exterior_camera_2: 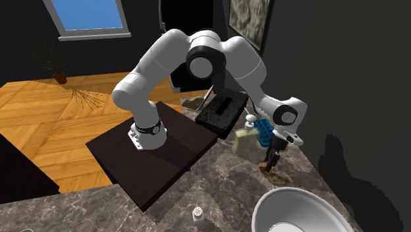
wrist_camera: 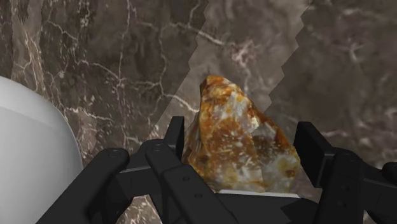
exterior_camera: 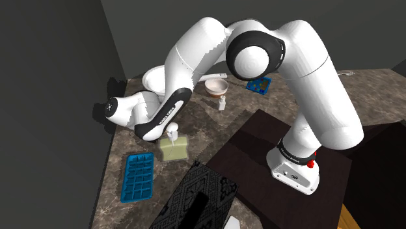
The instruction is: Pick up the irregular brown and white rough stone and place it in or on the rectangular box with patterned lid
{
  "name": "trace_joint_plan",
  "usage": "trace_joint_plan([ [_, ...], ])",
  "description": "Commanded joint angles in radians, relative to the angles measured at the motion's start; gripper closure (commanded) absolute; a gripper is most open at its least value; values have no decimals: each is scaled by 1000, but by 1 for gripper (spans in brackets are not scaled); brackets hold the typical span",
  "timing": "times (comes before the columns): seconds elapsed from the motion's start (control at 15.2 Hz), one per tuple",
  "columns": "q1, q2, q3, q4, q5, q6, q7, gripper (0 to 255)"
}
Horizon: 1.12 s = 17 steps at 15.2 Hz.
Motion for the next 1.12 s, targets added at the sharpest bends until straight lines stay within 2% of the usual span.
trace_joint_plan([
  [0.0,0,1,-1,0,0,1,0,255],
  [0.33,0,1,0,0,0,0,0,255],
  [1.06,-9,-114,16,-37,25,-71,-39,255],
])
